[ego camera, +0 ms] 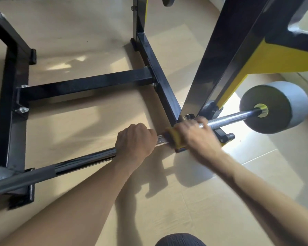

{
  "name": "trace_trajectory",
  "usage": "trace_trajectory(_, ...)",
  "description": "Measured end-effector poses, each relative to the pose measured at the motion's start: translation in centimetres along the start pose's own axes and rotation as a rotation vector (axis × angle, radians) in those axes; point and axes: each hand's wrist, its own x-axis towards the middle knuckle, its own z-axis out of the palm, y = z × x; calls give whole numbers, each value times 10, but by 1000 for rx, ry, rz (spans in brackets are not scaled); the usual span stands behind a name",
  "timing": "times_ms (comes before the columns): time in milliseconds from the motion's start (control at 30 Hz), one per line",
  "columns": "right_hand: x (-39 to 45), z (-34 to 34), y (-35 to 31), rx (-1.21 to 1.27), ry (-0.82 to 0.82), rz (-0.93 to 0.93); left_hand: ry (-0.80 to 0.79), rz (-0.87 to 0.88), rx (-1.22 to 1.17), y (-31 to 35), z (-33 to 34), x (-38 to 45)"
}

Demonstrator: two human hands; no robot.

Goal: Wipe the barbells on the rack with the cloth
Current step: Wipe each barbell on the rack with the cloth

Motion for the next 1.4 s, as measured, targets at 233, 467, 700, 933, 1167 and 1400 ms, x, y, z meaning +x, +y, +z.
trace_trajectory(233, 16, -8, -20, -55, -7, 226, -1, -1, -1, 5, 0, 0)
trace_trajectory(467, 17, -2, -38, 124, 27, -91, -36, -1, -33, -1, -2, -1)
trace_trajectory(700, 11, -5, 21, -52, -114, 228, -242, -83, -124, 0, -10, 6)
trace_trajectory(933, 31, 14, -63, 59, 79, 64, -255, -111, -137, 5, -13, 3)
trace_trajectory(1167, 20, 0, 2, 84, -45, 49, -328, -104, -176, -2, -13, 6)
trace_trajectory(1400, 16, 13, -17, 1, 146, 331, -399, -98, -155, 3, -16, 9)
